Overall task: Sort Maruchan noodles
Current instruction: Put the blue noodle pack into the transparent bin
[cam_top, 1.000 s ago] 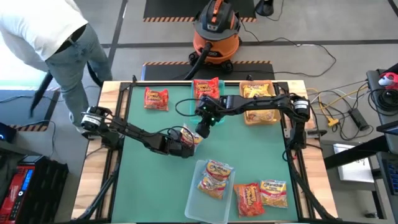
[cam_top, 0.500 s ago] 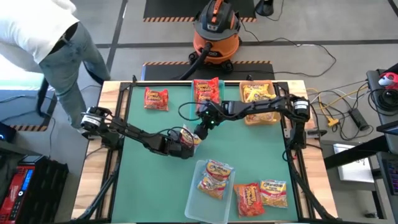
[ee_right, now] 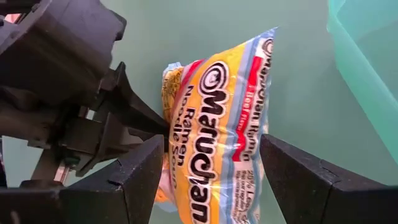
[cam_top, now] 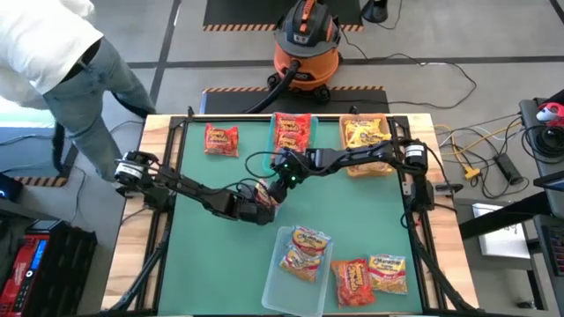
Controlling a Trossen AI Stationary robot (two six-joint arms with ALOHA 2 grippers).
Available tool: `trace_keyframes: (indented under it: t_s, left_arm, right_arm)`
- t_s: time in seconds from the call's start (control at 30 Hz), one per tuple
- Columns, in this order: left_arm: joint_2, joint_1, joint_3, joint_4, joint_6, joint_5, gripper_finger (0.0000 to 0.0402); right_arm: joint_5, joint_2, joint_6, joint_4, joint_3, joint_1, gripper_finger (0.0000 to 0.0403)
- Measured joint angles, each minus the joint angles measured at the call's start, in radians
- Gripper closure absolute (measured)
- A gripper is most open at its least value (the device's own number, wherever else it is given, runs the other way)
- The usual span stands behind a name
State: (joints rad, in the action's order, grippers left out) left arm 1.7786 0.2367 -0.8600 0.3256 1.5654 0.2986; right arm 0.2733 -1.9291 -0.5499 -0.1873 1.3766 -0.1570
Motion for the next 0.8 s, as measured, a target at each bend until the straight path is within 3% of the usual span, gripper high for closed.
trace_keyframes:
  t_s: [0.23,0.53,0.8]
  left_arm:
    - [0.0,0.005,0.0,0.001,0.01,0.006,0.0365]
    - [0.0,0.006,0.0,0.002,0.011,0.006,0.0365]
    - [0.0,0.018,0.0,0.006,0.01,0.007,0.0365]
  right_arm:
    - [-0.017,-0.011,0.045,-0.026,0.005,0.0,0.0149]
    - [-0.003,0.068,0.025,-0.114,-0.001,-0.016,0.0149]
    - [-0.013,0.073,-0.06,-0.03,0.001,0.055,0.0156]
